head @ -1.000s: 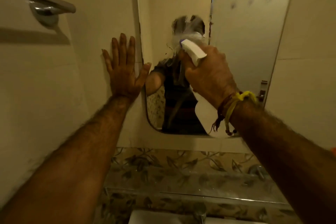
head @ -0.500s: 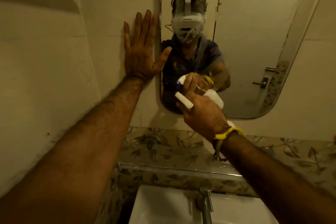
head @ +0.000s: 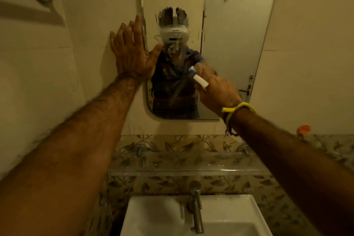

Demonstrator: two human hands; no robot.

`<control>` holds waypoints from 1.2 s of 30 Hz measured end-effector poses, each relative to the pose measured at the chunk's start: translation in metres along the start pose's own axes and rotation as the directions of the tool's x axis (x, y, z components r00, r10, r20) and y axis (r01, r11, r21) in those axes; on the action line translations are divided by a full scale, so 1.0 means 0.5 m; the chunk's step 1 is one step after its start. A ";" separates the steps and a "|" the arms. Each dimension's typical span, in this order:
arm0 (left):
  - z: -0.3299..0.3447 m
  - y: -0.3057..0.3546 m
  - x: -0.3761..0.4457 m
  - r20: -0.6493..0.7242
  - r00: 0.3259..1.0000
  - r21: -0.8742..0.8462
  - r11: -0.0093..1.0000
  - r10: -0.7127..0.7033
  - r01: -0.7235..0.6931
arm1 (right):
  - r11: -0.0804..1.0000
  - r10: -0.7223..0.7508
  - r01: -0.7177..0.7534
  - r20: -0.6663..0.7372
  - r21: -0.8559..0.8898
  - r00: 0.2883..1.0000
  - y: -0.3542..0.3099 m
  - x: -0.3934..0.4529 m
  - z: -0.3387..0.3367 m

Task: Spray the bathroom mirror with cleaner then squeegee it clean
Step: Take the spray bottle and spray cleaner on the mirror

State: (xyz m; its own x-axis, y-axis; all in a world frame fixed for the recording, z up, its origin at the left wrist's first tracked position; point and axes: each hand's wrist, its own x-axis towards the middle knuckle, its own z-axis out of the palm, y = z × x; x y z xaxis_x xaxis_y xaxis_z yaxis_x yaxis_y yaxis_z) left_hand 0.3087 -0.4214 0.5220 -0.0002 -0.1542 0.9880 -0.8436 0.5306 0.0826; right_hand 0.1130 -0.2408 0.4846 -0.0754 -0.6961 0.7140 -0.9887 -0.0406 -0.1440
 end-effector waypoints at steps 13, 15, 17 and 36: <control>0.029 0.022 0.144 -0.040 0.986 -0.425 0.891 0.162 -0.163 | 0.933 0.244 -0.131 -0.320 0.336 0.916 -0.004 0.193 -0.214; 0.054 0.008 0.141 -0.115 0.978 -0.446 0.870 0.176 -0.209 | 0.918 0.284 -0.147 -0.352 0.369 0.892 0.019 0.203 -0.224; 0.072 -0.005 0.145 -0.190 0.962 -0.370 0.893 0.196 -0.255 | 0.915 0.311 -0.157 -0.402 0.372 0.861 0.046 0.207 -0.232; 0.029 0.008 0.131 0.062 0.976 -0.207 0.959 0.209 -0.192 | 0.793 0.578 -0.428 -0.313 0.434 0.754 0.140 0.030 -0.135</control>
State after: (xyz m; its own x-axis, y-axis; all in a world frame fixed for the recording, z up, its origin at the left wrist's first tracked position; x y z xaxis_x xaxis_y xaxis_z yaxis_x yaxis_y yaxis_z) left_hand 0.2976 -0.4413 0.5851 -0.2094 -0.0911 0.9736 -0.6979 0.7113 -0.0835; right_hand 0.0339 -0.2056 0.5312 -0.6686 -0.3236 0.6695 -0.6958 -0.0456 -0.7168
